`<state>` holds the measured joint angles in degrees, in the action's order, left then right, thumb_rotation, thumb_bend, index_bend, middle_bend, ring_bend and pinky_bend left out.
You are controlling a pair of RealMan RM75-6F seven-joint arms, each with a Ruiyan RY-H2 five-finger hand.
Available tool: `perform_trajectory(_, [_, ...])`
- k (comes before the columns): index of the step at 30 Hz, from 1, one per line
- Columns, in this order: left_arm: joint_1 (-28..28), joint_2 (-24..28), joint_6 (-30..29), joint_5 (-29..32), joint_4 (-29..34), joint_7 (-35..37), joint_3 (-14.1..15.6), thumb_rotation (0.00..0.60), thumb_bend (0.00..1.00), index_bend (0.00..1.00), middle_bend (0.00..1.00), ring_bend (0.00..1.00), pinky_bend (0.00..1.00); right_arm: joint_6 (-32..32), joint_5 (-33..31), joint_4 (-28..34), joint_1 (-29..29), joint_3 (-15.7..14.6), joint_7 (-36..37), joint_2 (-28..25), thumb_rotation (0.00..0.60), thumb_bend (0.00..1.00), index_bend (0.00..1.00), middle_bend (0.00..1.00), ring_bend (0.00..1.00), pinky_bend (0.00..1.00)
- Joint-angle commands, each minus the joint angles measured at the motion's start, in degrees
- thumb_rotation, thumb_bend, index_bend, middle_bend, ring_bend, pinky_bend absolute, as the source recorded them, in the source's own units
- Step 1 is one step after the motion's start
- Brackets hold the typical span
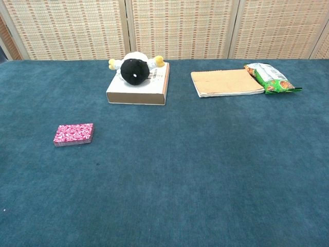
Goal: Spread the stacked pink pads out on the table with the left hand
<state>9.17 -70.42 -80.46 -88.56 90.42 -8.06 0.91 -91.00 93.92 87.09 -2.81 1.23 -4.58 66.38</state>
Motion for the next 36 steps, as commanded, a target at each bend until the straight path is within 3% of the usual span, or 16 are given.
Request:
perform_trajectory(1, [-0.03, 0.08, -0.02, 0.23, -0.03, 0.17, -0.15, 0.6, 0.4, 0.18, 0.33, 0.36, 0.45, -0.16, 0.34, -0.12, 0.12, -0.19, -0.15, 0.18, 0.6, 0.23, 0.73, 0.61, 0.49, 0.71])
perform_trajectory(8, [-0.2, 0.02, -0.23, -0.04, 0.15, -0.74, 0.04, 0.6, 0.4, 0.15, 0.33, 0.36, 0.45, -4.11, 3.01, -2.26, 1.02, -0.17, 0.55, 1.65, 0.6, 0.23, 0.77, 0.62, 0.55, 0.71])
perform_trajectory(14, [0.62, -0.54, 0.43, -0.31, -0.19, -1.64, -0.43, 0.6, 0.4, 0.1, 0.35, 0.37, 0.45, -7.46, 2.28, -4.08, 1.81, 1.72, 0.52, 3.34, 0.6, 0.32, 0.99, 0.82, 0.72, 0.83])
perform_trajectory(18, [1.3, -2.4, -0.4, -0.55, -0.52, -4.58, -1.72, 0.6, 0.4, 0.04, 0.54, 0.55, 0.55, -7.22, 1.86, -3.37, 1.88, 1.9, 0.18, 3.03, 0.6, 0.35, 1.0, 0.86, 0.77, 0.87])
perform_trajectory(20, [1.96, -4.17, -1.3, -1.59, -1.51, -5.5, -2.54, 0.6, 0.39, 0.04, 0.7, 0.71, 0.69, -7.6, 2.5, -3.37, 1.94, 1.66, 1.07, 3.06, 0.6, 0.35, 1.0, 0.86, 0.77, 0.87])
perform_trajectory(25, [4.15, -6.53, -0.39, -1.81, -0.71, -10.11, -4.36, 0.6, 0.38, 0.05, 0.95, 0.98, 0.97, -8.23, 3.34, -4.05, 1.9, 1.53, 3.17, 3.22, 0.6, 0.35, 1.0, 0.86, 0.77, 0.87])
perform_trajectory(31, [8.09, -8.44, 6.78, 2.83, 2.99, -15.69, -6.13, 0.6, 0.38, 0.07, 1.0, 1.0, 1.0, -7.99, 3.65, -4.4, 1.71, 1.38, 4.53, 2.95, 0.6, 0.35, 1.0, 0.86, 0.77, 0.87])
perform_trajectory(36, [10.85, -9.78, 12.73, 9.9, 5.72, -21.34, -7.39, 0.6, 0.38, 0.16, 1.0, 1.0, 1.0, -7.95, 4.14, -4.48, 1.68, 1.06, 5.18, 2.61, 0.6, 0.35, 1.0, 0.86, 0.77, 0.87])
